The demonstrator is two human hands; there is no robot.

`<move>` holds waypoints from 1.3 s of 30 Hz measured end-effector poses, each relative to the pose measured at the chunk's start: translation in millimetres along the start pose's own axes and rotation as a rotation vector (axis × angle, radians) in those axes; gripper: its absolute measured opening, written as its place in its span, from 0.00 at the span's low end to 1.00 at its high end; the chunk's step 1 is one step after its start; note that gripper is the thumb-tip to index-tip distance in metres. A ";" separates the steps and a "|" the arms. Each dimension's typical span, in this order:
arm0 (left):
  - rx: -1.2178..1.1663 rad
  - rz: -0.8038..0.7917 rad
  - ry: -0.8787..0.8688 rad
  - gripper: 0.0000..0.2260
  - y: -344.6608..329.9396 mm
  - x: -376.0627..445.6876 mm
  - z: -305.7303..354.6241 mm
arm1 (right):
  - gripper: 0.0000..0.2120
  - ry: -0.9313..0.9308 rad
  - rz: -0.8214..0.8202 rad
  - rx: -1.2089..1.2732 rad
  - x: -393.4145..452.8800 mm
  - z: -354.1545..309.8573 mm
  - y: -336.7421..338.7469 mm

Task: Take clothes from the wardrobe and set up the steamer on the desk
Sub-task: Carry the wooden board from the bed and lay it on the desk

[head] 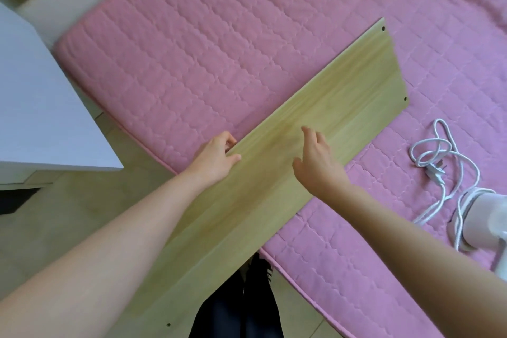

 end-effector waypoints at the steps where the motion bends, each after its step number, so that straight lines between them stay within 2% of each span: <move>1: 0.008 0.007 -0.006 0.12 0.8 -4.5 3.7 | 0.31 0.100 0.065 -0.059 0.2 -14.5 11.5; 3: 0.007 0.028 -0.020 0.13 1.8 -15.6 12.8 | 0.33 0.278 0.162 -0.218 -3.3 -40.2 27.1; 7: -0.016 0.092 -0.042 0.13 0.1 -39.5 29.0 | 0.35 0.535 0.175 -0.569 -11.9 -62.7 22.0; 10: 0.009 0.120 -0.056 0.13 -3.7 -56.0 42.9 | 0.33 0.679 0.208 -0.665 -15.4 -62.5 20.2; 14: 0.030 0.135 -0.037 0.12 -13.1 -78.3 53.2 | 0.24 0.832 0.236 -0.719 -30.0 -56.5 19.3; 19: 0.053 0.187 -0.032 0.13 -22.7 -107.2 67.9 | 0.12 0.947 0.343 -0.690 -56.0 -41.6 33.5; 22: 0.258 0.238 -0.018 0.12 -34.9 -123.3 77.4 | 0.07 0.988 0.382 -0.682 -65.1 -31.0 42.5; 24: 0.367 0.328 -0.010 0.10 -37.9 -138.8 84.0 | 0.06 1.003 0.387 -0.678 -71.1 -24.7 46.6; 27: 0.456 0.380 -0.028 0.15 -52.5 -154.7 89.7 | 0.07 1.006 0.380 -0.687 -79.8 -14.9 51.3; 30: 0.462 0.394 -0.029 0.17 -62.9 -164.3 94.2 | 0.16 0.980 0.354 -0.711 -85.5 -4.5 55.1; 32: 0.472 0.396 -0.034 0.16 -63.8 -170.2 101.2 | 0.18 0.978 0.329 -0.714 -90.2 -0.3 58.5; 39: 0.477 0.446 -0.049 0.17 -49.6 -203.1 114.9 | 0.15 1.014 0.286 -0.661 -122.5 -8.7 76.4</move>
Point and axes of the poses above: each hand's wrist, its own x-axis towards the middle knuckle, its own y-axis out of the back of the hand, z = x × y, the point moved 8 cm from there along x, towards the middle knuckle, and after that the axes turned 8 degrees about -y, right-handed, at the moved point
